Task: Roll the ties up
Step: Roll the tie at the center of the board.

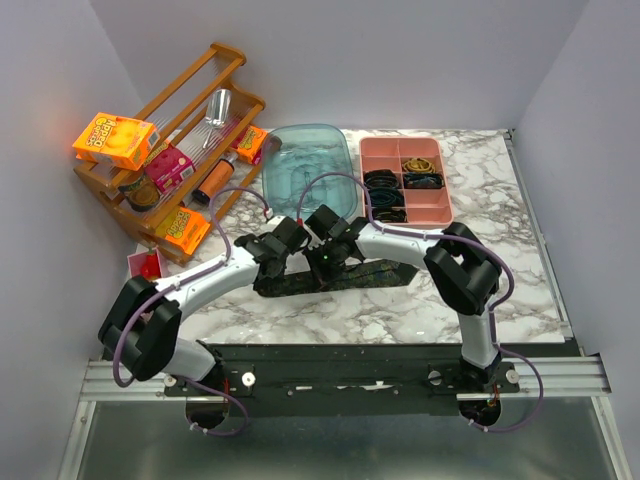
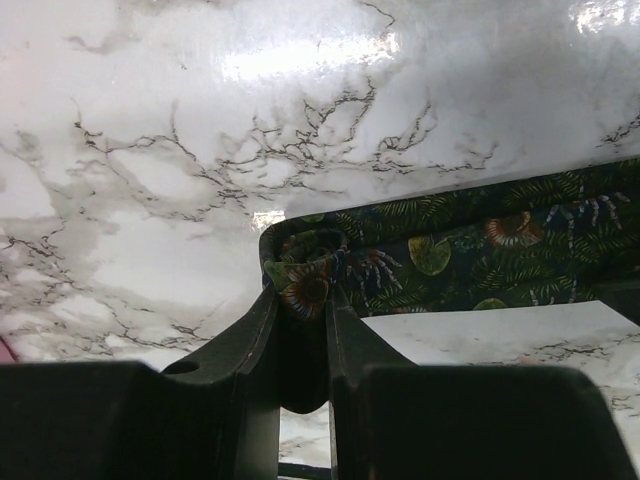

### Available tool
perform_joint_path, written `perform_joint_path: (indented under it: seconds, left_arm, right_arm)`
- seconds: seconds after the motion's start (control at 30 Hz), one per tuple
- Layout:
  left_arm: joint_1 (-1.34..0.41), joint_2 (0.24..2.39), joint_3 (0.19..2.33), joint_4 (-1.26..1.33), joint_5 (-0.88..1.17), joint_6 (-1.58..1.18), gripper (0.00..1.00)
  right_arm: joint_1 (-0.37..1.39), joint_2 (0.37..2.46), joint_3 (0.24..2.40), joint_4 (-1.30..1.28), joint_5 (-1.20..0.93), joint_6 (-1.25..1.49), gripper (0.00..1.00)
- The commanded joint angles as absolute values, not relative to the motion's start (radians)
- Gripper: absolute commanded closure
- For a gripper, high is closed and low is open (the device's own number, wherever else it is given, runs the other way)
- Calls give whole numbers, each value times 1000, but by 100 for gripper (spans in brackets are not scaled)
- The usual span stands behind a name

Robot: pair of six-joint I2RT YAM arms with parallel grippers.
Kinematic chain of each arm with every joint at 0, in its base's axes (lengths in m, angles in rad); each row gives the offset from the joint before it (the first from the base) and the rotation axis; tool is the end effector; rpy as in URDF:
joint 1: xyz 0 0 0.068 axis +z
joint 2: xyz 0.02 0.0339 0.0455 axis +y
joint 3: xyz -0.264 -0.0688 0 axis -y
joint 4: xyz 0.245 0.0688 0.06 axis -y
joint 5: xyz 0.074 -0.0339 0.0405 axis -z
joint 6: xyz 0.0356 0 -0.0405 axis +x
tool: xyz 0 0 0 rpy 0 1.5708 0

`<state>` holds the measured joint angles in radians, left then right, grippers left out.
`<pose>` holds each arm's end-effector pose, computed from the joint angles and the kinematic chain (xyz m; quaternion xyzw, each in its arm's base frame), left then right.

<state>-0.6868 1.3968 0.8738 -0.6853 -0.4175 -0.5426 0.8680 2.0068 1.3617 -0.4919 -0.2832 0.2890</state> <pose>0.2058 -0.1501 0.2035 0.0321 0.9625 0.0648 0.2616 0.2566 0.3184 0.1553 -0.3051 0.9179 0.2319 0.1030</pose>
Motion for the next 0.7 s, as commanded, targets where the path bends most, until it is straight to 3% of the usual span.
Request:
perform_joint_path:
  seconds: [0.0,0.67]
  left_arm:
    - [-706,1427,871,-713,-485,-569,100]
    - [-784,1586,959,-758,-584,-626,100]
  right_arm:
    - [858,1991,1376,-525,-285,298,99]
    - [816,1878,1292,-411,-442,362,99]
